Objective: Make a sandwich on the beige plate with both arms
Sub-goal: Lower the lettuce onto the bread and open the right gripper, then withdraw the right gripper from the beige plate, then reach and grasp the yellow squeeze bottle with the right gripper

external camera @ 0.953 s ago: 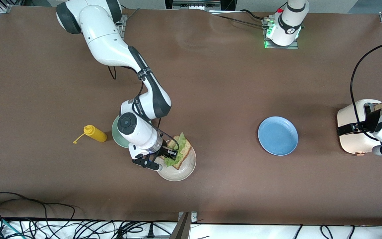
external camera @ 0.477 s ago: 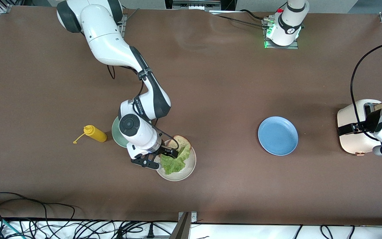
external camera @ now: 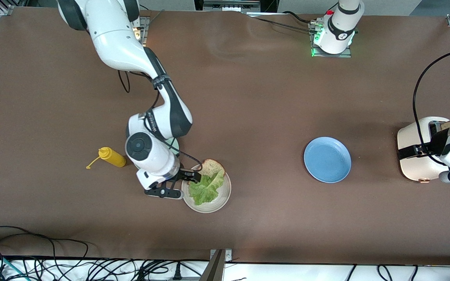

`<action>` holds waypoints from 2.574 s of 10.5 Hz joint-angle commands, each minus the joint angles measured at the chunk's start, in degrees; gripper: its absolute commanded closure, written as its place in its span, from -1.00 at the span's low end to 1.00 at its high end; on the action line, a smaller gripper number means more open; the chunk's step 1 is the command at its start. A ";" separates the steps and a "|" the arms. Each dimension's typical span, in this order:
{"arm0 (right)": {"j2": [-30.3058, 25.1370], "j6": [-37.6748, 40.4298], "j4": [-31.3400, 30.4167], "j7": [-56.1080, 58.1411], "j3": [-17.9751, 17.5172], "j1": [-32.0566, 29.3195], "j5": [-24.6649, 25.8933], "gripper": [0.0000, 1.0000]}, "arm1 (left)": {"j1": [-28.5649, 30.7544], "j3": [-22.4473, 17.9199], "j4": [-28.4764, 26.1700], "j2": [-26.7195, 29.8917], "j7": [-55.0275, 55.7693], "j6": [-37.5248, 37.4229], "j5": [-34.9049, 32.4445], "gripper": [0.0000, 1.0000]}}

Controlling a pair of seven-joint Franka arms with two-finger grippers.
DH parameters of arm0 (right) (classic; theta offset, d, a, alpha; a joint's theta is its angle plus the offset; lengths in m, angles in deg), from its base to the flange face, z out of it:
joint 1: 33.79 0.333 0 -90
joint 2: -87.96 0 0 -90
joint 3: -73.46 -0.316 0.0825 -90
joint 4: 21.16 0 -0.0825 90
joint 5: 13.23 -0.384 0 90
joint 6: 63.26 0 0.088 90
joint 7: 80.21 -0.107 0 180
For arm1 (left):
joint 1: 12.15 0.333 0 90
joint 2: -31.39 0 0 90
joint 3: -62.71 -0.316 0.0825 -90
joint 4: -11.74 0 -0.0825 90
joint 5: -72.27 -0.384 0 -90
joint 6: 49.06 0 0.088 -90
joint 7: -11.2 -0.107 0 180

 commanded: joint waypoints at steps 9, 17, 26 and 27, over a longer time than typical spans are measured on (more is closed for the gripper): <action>-32.27 21.27 -28.39 66.29 -3.65 -22.79 2.11 -1.00 | -0.01 0.07 -0.28 0.14 -0.99 0.22 -1.36 -1.00; -26.58 25.51 -27.33 126.08 -3.93 -39.25 -7.69 -1.00 | -0.36 0.07 -0.28 -0.21 -0.99 0.31 -1.54 -1.00; -3.82 26.47 -21.45 149.86 -4.01 -44.45 -29.33 -1.00 | -1.68 0.16 -0.98 -0.12 -0.64 0.04 -1.27 -1.00; -2.06 26.39 -20.75 150.56 -4.36 -44.37 -30.91 -1.00 | -1.68 0.16 -1.16 -0.21 -0.64 0.04 -1.27 -1.00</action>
